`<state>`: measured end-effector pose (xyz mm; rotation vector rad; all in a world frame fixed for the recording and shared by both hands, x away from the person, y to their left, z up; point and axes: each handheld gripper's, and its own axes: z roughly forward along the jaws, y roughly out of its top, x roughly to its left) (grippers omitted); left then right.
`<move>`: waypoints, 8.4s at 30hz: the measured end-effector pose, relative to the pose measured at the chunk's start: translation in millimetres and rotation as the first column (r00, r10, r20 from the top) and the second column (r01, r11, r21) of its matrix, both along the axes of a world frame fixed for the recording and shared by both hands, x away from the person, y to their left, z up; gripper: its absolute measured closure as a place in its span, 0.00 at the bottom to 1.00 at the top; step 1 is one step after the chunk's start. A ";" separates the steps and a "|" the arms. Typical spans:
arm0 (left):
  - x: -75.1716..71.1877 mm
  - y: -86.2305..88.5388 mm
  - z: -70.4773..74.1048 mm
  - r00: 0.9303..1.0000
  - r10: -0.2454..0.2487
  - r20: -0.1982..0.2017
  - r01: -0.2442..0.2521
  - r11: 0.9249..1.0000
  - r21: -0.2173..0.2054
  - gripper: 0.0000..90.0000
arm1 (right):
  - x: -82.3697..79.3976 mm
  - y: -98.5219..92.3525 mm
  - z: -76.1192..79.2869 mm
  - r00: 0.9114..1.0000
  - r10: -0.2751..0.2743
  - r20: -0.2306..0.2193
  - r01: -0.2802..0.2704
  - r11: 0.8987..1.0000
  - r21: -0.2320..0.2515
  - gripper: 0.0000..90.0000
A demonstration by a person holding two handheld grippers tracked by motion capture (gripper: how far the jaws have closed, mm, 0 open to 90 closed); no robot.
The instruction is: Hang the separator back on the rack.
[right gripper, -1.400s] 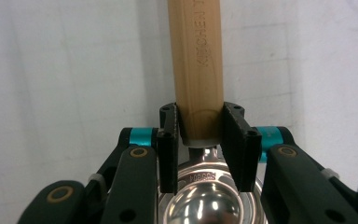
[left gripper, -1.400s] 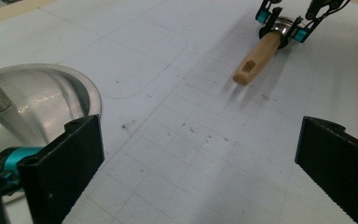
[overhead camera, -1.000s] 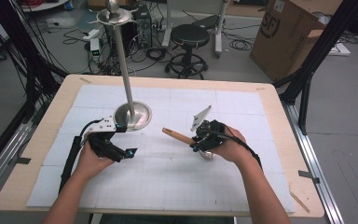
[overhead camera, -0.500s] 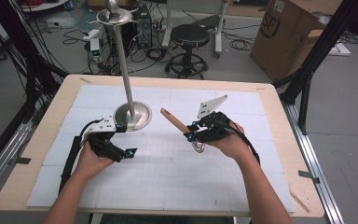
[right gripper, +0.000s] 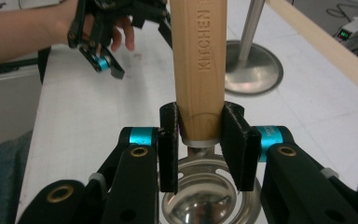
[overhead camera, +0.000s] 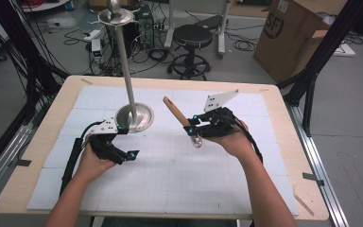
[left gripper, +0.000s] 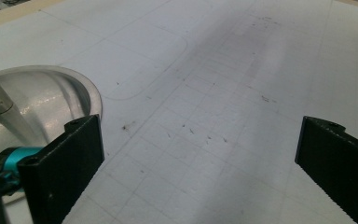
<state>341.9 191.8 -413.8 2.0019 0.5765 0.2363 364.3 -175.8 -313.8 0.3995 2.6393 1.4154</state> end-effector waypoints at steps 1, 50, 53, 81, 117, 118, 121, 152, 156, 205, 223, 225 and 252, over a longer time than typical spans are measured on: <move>-0.2 -0.1 0.0 1.000 0.002 -0.001 -0.002 1.000 -0.003 0.02 | -0.3 0.5 2.0 1.000 -0.003 -0.001 0.003 1.000 0.016 0.76; 0.3 1.0 0.3 1.000 0.001 -0.002 -0.001 1.000 -0.014 0.02 | 31.2 27.3 75.2 0.987 -0.131 0.094 0.109 0.971 0.212 0.76; 0.0 0.1 -0.2 1.000 0.002 -0.004 -0.002 1.000 -0.018 0.02 | 33.7 30.3 77.8 0.986 -0.134 0.100 0.109 0.968 0.228 0.76; 1.0 0.3 -0.8 1.000 0.001 -0.005 -0.001 1.000 -0.030 0.02 | 66.1 59.1 106.5 0.982 -0.161 0.094 0.134 0.961 0.241 0.76; -2.0 -0.6 0.7 1.000 -0.015 0.003 0.015 1.000 -0.004 0.02 | 90.2 88.7 110.1 0.983 -0.173 0.060 0.161 0.973 0.168 0.76; -2.0 -0.6 0.8 1.000 -0.016 0.004 0.016 1.000 -0.004 0.02 | 90.0 89.8 109.5 0.983 -0.173 0.058 0.161 0.972 0.169 0.76; -2.1 -0.3 1.1 1.000 -0.013 0.007 0.013 1.000 -0.003 0.02 | 90.1 92.4 108.3 0.985 -0.165 0.057 0.154 0.974 0.164 0.76; -2.3 0.8 0.0 1.000 -0.012 -0.001 0.012 1.000 -0.007 0.02 | 94.8 112.5 103.9 0.987 -0.151 0.050 0.145 0.982 0.120 0.75; -2.2 1.9 -0.3 1.000 -0.011 -0.003 0.011 1.000 -0.009 0.02 | 95.2 115.4 103.2 0.988 -0.148 0.047 0.142 0.983 0.117 0.75; -2.6 1.0 -1.8 1.000 -0.010 -0.005 0.010 1.000 0.012 0.02 | 44.8 7.0 52.6 0.964 -0.261 0.051 0.258 0.965 0.052 0.38; -4.4 1.7 -0.6 1.000 -0.008 -0.001 0.008 1.000 0.010 0.02 | 14.0 -33.9 9.9 0.960 -0.280 0.018 0.277 0.957 0.091 0.34; -4.4 1.8 -0.5 1.000 -0.009 -0.001 0.009 1.000 0.011 0.02 | 10.0 -37.7 5.3 0.960 -0.280 0.022 0.276 0.956 0.100 0.34; -5.0 2.2 -1.7 1.000 -0.004 -0.003 0.004 1.000 0.017 0.02 | -25.6 -81.8 -84.0 0.932 -0.355 -0.072 0.361 0.927 0.105 0.23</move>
